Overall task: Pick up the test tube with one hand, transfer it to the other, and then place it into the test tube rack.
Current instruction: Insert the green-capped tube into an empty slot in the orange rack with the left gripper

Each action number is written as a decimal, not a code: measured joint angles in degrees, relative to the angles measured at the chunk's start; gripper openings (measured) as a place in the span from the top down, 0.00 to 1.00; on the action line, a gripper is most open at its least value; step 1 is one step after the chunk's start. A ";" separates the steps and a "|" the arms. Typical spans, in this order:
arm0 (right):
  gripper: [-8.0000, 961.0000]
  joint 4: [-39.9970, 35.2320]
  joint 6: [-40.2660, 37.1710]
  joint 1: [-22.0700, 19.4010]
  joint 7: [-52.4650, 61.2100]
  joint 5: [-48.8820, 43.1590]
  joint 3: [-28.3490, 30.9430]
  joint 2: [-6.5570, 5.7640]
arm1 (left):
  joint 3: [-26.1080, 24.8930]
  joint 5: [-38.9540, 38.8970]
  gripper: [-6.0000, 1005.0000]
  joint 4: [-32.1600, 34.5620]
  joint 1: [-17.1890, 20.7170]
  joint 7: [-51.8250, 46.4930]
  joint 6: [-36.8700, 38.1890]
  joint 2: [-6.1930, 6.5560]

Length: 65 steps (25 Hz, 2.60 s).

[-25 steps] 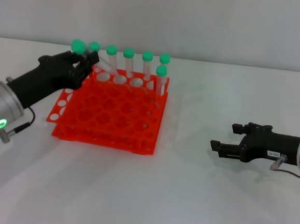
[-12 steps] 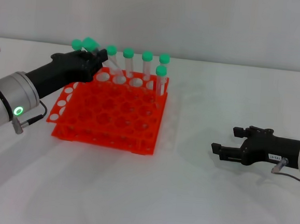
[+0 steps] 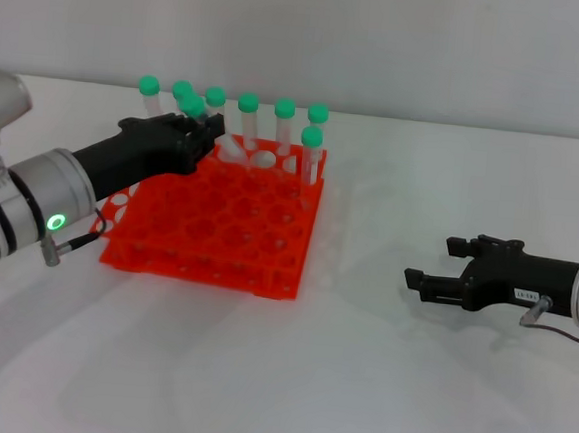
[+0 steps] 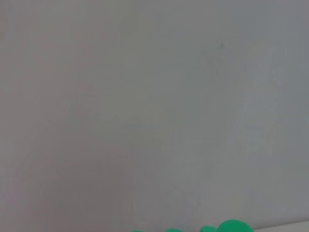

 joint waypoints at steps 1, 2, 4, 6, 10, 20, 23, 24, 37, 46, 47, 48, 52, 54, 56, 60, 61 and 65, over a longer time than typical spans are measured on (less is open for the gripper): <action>0.11 0.00 -0.05 0.05 0.00 -0.06 0.00 0.00 | 0.03 0.10 0.78 -0.66 -0.57 0.00 -0.15 0.04; 0.11 0.00 -0.11 0.11 0.00 -0.09 0.00 0.01 | 0.05 0.16 0.78 -1.28 -1.17 -0.01 -0.27 0.11; 0.11 0.00 -0.18 0.16 0.00 -0.11 0.00 0.04 | 0.06 0.38 0.78 -2.35 -2.17 -0.02 -0.37 0.18; 0.11 0.00 -0.27 0.23 0.00 -0.12 0.00 0.04 | 0.05 1.05 0.77 -3.14 -3.08 -0.07 -0.52 0.22; 0.11 0.08 -0.69 0.27 0.00 -0.13 0.00 0.07 | 0.04 2.38 0.77 -3.46 -4.34 -0.48 -1.11 0.18; 0.11 0.62 -0.93 0.35 0.00 0.06 0.00 0.09 | 0.03 3.28 0.77 -4.52 -6.04 -1.21 -2.37 0.11; 0.11 0.66 -1.12 0.43 0.00 0.09 0.00 0.08 | 0.04 3.44 0.77 -4.84 -6.29 -1.25 -2.59 0.11; 0.11 0.69 -1.20 0.50 0.00 0.09 0.00 0.07 | 0.04 3.53 0.77 -4.84 -6.29 -1.26 -2.64 0.11; 0.11 2.31 -1.69 2.24 0.00 -0.17 0.53 -0.01 | 0.05 5.89 0.77 -6.30 -7.99 -2.89 -4.68 0.21; 0.11 3.60 -1.74 3.30 0.00 -0.26 0.53 0.02 | 0.05 9.18 0.76 -7.37 -9.96 -5.44 -5.62 0.21; 0.11 3.62 -1.74 3.31 0.00 -0.26 0.53 0.04 | 0.05 9.26 0.76 -7.40 -10.19 -5.84 -5.63 0.22; 0.11 3.62 -1.74 3.32 0.00 -0.26 0.53 0.05 | 0.05 9.26 0.76 -7.40 -10.19 -5.84 -5.63 0.22; 0.11 3.68 -1.74 3.32 0.00 -0.26 0.53 0.08 | 0.05 11.08 0.76 -7.40 -10.94 -8.07 -6.53 0.31; 0.11 3.70 -1.74 3.33 0.00 -0.26 0.53 0.08 | 0.05 12.67 0.76 -7.39 -11.56 -9.71 -7.46 0.34; 0.11 3.69 -1.73 3.36 0.00 -0.26 0.53 0.09 | 0.04 14.99 0.76 -7.45 -12.24 -11.47 -8.40 0.36; 0.11 3.75 -1.73 3.41 0.00 -0.26 0.53 0.08 | 0.00 17.73 0.76 -7.66 -13.42 -13.07 -8.70 0.38; 0.11 3.82 -1.73 3.41 0.00 -0.26 0.53 0.09 | -0.06 17.97 0.76 -7.65 -13.56 -13.29 -8.71 0.38; 0.11 4.42 -1.73 3.41 -0.01 -0.26 0.53 0.08 | -0.20 18.05 0.76 -6.85 -13.70 -14.13 -9.24 0.38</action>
